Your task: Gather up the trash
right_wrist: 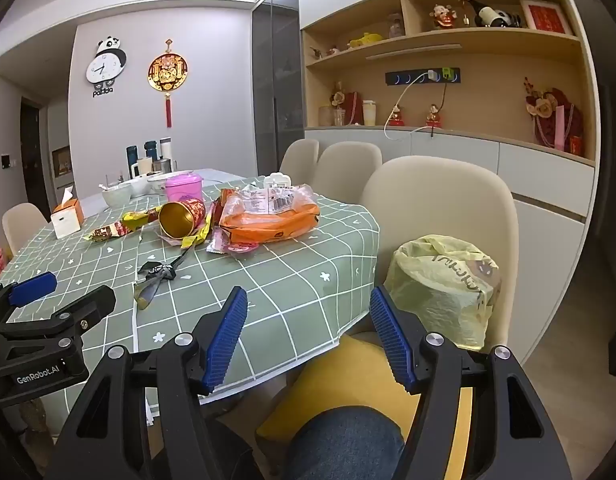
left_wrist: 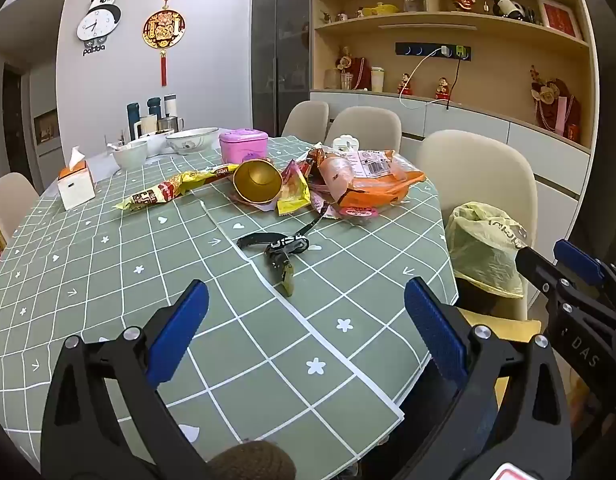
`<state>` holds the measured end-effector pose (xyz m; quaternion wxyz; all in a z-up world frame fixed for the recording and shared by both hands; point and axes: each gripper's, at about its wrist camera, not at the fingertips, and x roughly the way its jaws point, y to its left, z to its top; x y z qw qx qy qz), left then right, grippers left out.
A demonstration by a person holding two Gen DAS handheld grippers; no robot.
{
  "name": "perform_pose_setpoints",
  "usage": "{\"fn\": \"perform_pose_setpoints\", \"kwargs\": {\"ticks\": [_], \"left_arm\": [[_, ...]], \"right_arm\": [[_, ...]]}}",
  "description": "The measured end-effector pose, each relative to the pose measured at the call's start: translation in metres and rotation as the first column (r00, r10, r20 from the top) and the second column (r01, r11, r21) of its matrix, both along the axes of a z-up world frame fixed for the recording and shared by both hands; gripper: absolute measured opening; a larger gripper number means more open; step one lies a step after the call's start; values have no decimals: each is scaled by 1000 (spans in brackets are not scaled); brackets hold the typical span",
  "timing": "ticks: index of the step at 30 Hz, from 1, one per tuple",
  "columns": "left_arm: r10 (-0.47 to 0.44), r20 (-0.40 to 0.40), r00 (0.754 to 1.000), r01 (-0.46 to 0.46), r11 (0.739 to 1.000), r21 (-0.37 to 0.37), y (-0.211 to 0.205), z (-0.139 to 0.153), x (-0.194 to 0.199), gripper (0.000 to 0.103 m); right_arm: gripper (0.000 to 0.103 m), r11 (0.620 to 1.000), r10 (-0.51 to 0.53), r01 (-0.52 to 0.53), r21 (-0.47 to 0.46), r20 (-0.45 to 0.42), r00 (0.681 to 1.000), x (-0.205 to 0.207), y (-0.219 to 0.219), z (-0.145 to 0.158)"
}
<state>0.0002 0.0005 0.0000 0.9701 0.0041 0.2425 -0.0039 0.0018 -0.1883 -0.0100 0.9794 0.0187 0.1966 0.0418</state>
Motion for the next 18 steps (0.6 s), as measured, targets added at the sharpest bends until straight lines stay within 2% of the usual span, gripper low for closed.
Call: {"fn": "perform_pose_setpoints", "kwargs": {"ticks": [18], "left_arm": [[-5,2,1000,5,1000,3,0,1,-1,94]], "right_arm": [[61,1000,-2,2,-13,3,1000,0,0,0]]}}
